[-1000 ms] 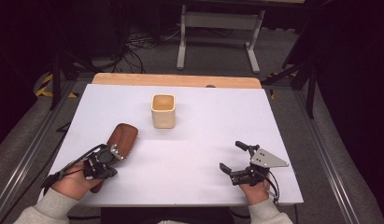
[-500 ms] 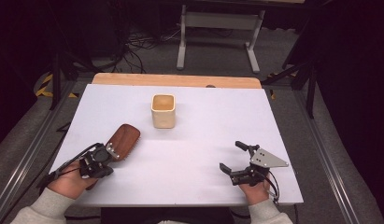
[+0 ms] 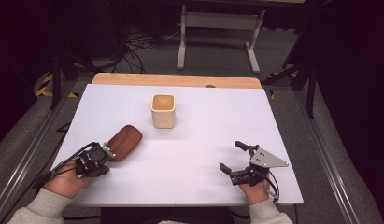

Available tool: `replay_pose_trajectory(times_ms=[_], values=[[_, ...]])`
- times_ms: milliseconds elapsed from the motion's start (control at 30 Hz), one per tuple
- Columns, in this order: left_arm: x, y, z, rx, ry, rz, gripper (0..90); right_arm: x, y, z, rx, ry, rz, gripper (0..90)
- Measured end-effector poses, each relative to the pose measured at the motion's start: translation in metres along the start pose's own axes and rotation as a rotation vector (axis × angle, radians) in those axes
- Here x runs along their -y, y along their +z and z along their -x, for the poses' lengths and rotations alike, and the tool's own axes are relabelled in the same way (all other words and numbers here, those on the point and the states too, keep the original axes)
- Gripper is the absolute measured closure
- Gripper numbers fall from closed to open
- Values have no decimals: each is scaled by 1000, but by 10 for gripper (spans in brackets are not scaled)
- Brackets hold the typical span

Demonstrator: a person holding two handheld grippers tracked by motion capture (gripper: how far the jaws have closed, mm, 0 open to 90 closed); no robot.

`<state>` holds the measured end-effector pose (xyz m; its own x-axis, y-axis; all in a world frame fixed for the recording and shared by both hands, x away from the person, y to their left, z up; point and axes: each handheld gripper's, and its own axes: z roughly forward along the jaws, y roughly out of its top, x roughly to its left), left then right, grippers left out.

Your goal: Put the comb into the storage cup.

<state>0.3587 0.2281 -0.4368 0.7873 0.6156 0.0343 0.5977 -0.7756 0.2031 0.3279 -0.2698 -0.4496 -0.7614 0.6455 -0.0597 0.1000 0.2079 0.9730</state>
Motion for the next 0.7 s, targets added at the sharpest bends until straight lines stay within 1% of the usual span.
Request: replay_pose_trajectory(times_ms=[133,167,200,233,267,300,400,467,533,567,600,633,667,700], values=[[1,-1,1,9,6,12,900,0,0,0,0,0,0,14],[1,-3,2,25,4,15,896,0,0,0,-1,0,0,14],[1,-3,2,25,4,15,889,0,0,0,-1,-1,0,14],[1,-5,3,32,13,31,880,0,0,0,-1,0,0,14],[1,-5,3,32,13,31,871,0,0,0,-1,0,0,14],[2,-9,5,37,11,41,849,0,0,0,-1,0,-1,14],[2,-12,5,40,9,52,786,0,0,0,-2,0,1,14],[3,-18,4,47,-13,89,695,0,0,0,-2,0,0,14],[4,-20,4,48,-20,96,602,0,0,0,-2,0,0,14],[4,-22,3,36,-34,111,602,0,0,0,-2,1,0,14],[5,-23,2,29,-42,124,527,0,0,0,-4,0,1,14],[6,-24,1,22,-56,142,477,0,0,0,-4,1,1,14],[6,-25,0,22,-71,153,401,0,0,0,-3,1,0,14],[7,-26,-1,12,-77,160,348,0,0,0,-3,2,1,13]])
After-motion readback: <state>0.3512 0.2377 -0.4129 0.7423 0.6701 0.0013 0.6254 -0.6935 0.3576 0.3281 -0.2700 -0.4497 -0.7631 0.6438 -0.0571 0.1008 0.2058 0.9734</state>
